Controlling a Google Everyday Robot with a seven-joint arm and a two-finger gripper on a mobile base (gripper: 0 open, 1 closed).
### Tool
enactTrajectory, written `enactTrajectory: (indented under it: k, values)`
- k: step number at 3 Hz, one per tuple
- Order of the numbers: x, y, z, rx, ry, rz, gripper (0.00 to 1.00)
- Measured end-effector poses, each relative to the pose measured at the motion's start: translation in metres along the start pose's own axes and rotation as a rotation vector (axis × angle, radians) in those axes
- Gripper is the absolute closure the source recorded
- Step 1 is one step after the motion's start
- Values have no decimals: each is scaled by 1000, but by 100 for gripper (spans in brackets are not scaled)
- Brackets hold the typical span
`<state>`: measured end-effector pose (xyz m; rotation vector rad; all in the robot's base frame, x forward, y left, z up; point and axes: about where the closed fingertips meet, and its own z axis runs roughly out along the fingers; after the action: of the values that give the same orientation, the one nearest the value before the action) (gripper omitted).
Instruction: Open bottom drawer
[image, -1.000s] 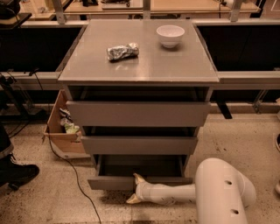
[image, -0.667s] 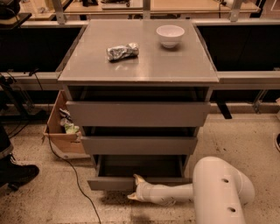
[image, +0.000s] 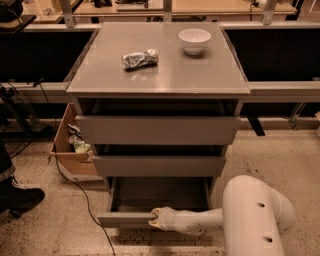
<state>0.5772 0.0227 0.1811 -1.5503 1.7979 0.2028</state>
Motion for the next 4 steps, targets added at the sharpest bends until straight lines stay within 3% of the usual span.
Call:
enactTrajectory:
  k: [1,3,4]
  values:
    - [-4,-2,-5,0,0,0,89]
    - [8,-2,-24,19,35,10,42]
    - [16,-27,-64,93,83,7,19]
